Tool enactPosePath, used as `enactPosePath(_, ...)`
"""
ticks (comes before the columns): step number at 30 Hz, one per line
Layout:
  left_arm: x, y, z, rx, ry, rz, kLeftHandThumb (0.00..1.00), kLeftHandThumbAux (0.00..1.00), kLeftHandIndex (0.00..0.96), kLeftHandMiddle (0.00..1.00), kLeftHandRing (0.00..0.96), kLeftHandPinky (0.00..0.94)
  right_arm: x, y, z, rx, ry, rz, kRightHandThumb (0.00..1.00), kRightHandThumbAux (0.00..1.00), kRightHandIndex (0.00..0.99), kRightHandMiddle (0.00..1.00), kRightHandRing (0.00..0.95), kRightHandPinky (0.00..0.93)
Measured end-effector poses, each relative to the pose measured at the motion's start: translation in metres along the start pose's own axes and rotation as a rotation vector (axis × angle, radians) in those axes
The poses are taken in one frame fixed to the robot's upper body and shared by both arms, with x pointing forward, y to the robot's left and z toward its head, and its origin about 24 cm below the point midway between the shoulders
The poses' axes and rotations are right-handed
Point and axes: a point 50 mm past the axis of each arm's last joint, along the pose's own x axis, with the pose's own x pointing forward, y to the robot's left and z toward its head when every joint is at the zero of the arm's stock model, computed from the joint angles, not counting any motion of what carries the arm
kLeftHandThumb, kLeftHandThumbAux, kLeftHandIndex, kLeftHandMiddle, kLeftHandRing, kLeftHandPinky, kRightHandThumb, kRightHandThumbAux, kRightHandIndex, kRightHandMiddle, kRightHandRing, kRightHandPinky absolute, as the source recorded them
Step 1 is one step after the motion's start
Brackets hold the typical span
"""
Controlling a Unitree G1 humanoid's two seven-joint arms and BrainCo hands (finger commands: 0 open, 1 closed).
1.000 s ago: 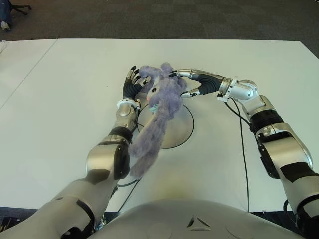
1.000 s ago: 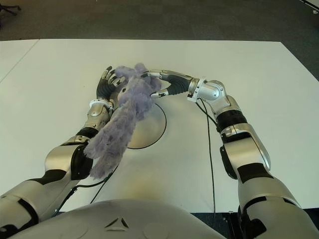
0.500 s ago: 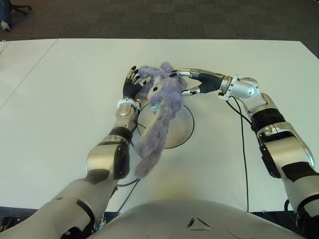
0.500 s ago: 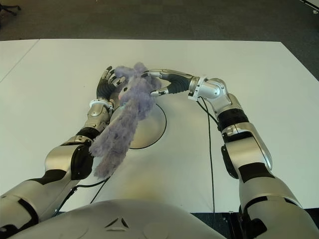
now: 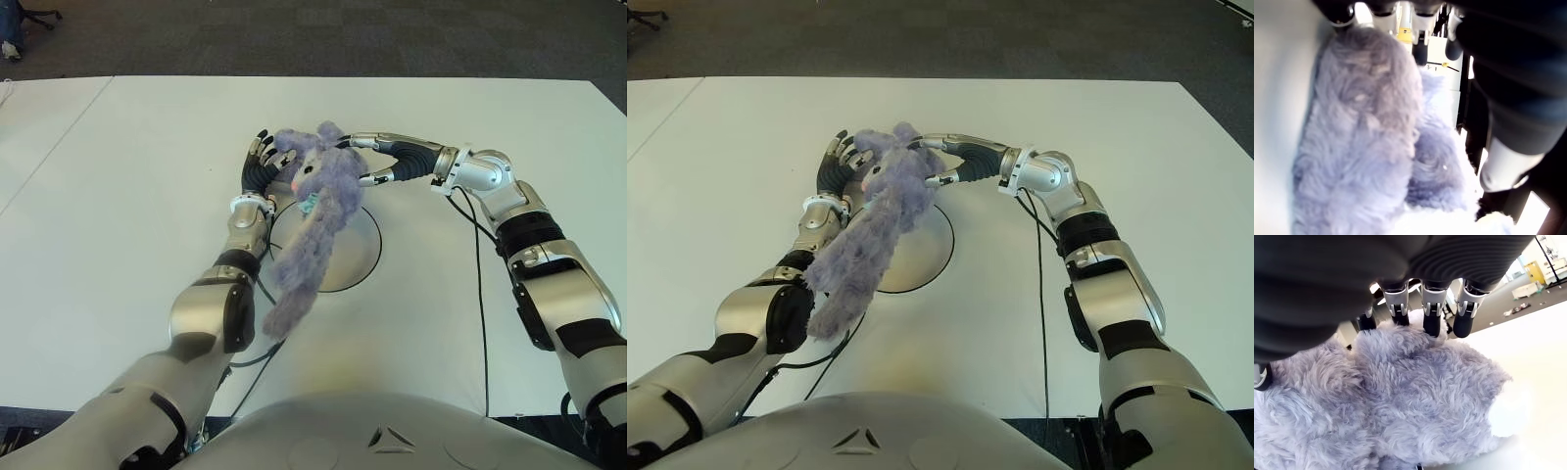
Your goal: Put the doll into the plate.
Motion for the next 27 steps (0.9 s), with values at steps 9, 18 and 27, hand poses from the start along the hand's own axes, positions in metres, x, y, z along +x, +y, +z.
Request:
enactPosePath(9,0.0,0.0,0.0,-0.001,0.0,0.0,0.084,0.751,0.035,0.119,0.144,0.178,-0.002,-0.003,-0.001,-0.006,0.011,-0.022,0.246,0.284,0.0,0.0,0.0,0.0)
enactPosePath(18,0.0,0.0,0.0,0.002,-0.001,-0.002,0.071,0.749,0.029,0.1,0.127,0.175,-0.016,-0.015,-0.003,-0.058,0.016,-0.047,0.285,0.317,0.0,0.0,0.0,0.0)
enactPosePath(27,0.0,0.0,0.0,0.006,0.0,-0.004,0.068,0.752,0.037,0.106,0.136,0.196,-0.035,-0.032,0.007,-0.213,-0.05,-0.077,0.305,0.3,0.0,0.0,0.0,0.0)
